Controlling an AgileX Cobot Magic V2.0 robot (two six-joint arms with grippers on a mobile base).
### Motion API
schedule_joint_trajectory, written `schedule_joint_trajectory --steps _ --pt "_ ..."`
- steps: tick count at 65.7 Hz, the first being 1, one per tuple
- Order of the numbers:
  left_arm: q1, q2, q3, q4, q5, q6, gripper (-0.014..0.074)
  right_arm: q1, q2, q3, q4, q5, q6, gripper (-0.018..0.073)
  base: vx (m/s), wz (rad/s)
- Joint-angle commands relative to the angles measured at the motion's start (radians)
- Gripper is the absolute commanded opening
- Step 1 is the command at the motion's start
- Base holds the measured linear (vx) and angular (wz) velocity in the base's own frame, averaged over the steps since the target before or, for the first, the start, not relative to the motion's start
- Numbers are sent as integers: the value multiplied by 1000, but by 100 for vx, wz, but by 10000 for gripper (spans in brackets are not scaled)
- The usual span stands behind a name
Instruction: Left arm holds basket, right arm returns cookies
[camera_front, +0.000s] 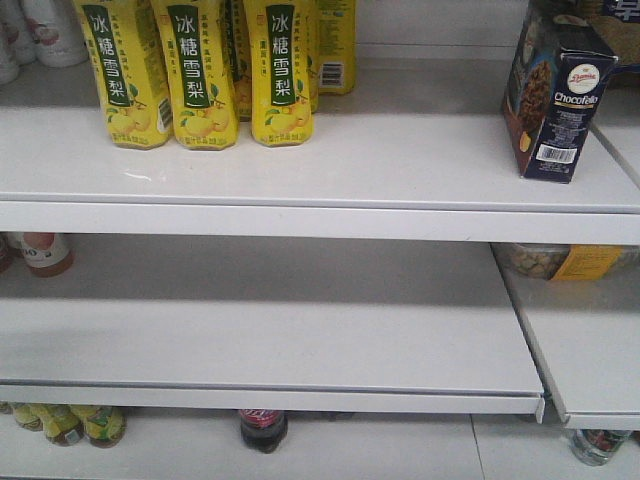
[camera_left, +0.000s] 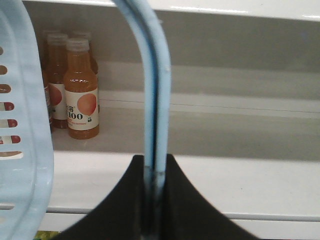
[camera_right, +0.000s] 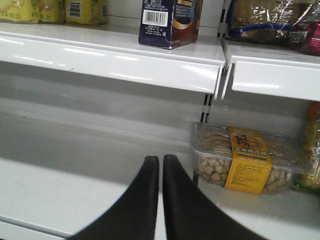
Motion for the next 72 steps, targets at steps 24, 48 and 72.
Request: schedule_joint_trajectory --steps 24,48,72 --pt "2 -18 -30 21 -95 14 -3 -324 -17 59 535 -270 -519 -11 0 0" --pt "2 -18 -30 21 -95 14 -3 -325 -15 206 354 -475 -237 -11 0 0" --pt "2 -18 -30 21 -95 14 -3 -326 -15 206 415 -485 -294 -11 0 0"
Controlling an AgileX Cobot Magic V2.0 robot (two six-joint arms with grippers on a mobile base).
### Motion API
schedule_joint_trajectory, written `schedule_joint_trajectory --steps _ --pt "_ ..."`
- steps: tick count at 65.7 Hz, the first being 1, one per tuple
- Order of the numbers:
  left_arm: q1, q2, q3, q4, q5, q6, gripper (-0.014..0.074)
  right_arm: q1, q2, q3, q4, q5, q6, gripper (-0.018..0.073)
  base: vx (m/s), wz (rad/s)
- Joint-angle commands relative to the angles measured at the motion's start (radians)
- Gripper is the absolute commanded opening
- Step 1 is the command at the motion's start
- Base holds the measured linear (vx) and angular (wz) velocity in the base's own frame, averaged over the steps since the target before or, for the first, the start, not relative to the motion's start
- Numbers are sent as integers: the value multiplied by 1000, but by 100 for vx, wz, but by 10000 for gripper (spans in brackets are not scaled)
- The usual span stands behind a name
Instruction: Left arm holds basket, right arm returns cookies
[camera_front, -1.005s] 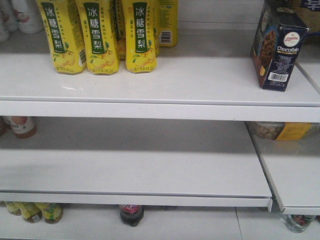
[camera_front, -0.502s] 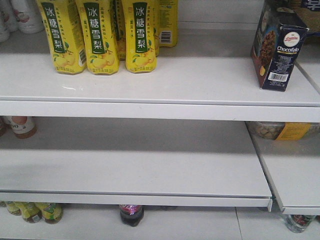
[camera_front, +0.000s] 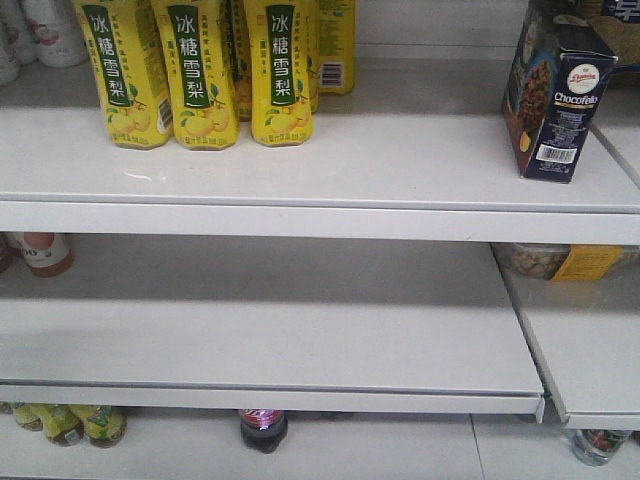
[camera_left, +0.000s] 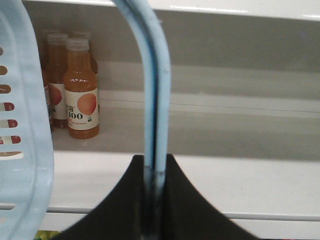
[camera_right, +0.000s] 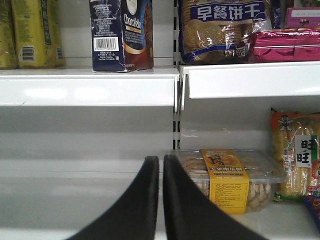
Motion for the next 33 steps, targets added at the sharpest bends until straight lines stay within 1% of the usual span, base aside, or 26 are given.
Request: schedule_joint_trajectory --steps 1,33 --pt "2 -18 -30 21 -96 14 -3 -5 -12 18 4 -87 -10 -11 0 0" --pt "2 -18 -30 21 -96 14 -3 -5 -12 18 7 -84 -11 -11 0 0"
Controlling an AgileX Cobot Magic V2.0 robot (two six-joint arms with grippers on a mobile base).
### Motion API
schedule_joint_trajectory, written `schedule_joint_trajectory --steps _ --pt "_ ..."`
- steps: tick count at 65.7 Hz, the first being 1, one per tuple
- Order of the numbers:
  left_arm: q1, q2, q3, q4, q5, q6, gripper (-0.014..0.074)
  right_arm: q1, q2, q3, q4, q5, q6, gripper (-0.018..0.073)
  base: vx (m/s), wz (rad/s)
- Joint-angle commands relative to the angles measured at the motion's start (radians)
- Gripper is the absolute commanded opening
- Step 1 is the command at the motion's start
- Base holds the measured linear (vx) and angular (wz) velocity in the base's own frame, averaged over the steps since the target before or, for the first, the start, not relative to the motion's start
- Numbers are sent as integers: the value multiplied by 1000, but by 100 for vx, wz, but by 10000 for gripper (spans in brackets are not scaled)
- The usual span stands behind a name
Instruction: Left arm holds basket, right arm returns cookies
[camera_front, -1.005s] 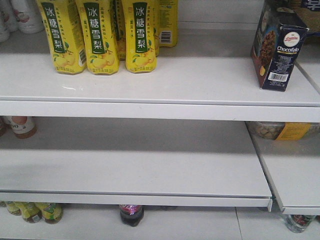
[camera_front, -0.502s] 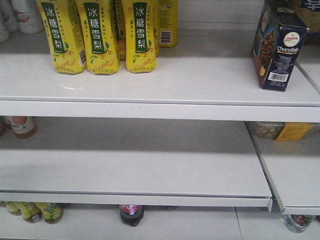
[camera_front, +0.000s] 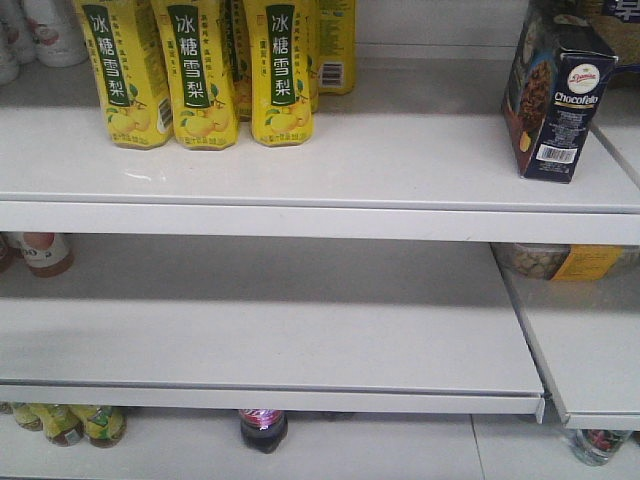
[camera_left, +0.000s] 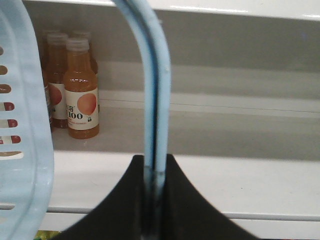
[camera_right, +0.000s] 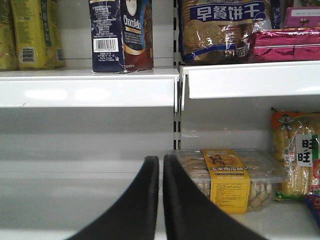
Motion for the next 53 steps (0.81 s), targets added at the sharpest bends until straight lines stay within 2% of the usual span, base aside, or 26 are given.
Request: schedule_joint_trajectory --steps 1,53 --pt "2 -18 -30 21 -96 14 -3 -5 -12 18 0 -84 -10 -11 0 0" --pt "2 -18 -30 21 -96 14 -3 -5 -12 18 0 -84 -10 -11 0 0"
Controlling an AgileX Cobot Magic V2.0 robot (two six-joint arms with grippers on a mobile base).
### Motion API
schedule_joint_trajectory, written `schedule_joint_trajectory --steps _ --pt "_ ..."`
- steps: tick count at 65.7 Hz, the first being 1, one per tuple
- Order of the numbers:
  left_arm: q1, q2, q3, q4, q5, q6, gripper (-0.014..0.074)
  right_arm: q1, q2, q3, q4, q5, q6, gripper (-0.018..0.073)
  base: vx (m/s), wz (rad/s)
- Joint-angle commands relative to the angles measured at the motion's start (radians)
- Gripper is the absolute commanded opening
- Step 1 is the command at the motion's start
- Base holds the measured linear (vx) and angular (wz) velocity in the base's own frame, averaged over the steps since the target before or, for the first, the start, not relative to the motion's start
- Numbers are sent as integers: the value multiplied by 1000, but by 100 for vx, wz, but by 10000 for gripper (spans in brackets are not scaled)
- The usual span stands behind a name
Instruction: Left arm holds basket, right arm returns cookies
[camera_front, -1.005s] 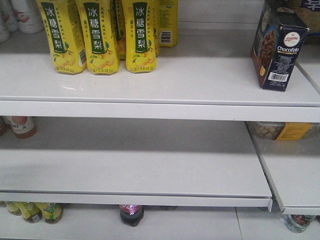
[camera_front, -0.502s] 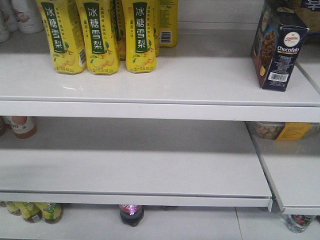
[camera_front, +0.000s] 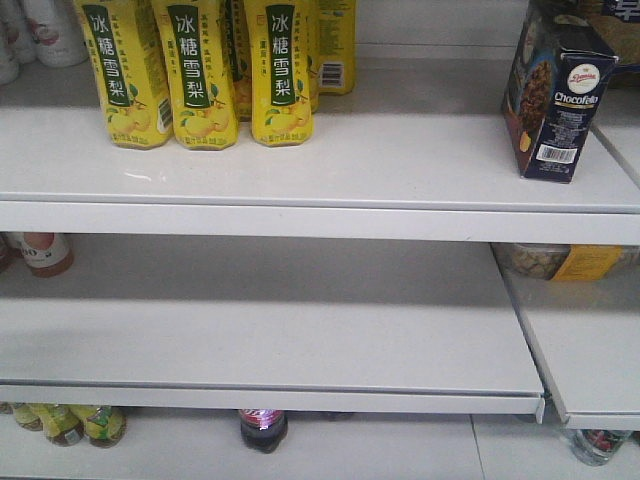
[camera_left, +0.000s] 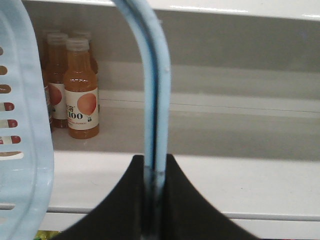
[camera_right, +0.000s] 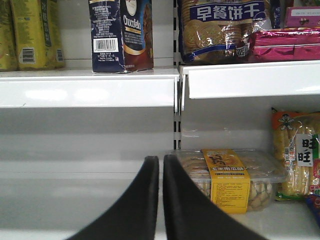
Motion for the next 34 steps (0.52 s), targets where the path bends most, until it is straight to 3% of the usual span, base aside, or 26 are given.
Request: schedule_joint_trajectory --steps 1,34 --pt "2 -18 -30 21 -96 14 -3 -5 -12 18 -2 -84 -10 -11 0 0" --pt "2 -18 -30 21 -96 14 -3 -5 -12 18 -2 -84 -10 -11 0 0"
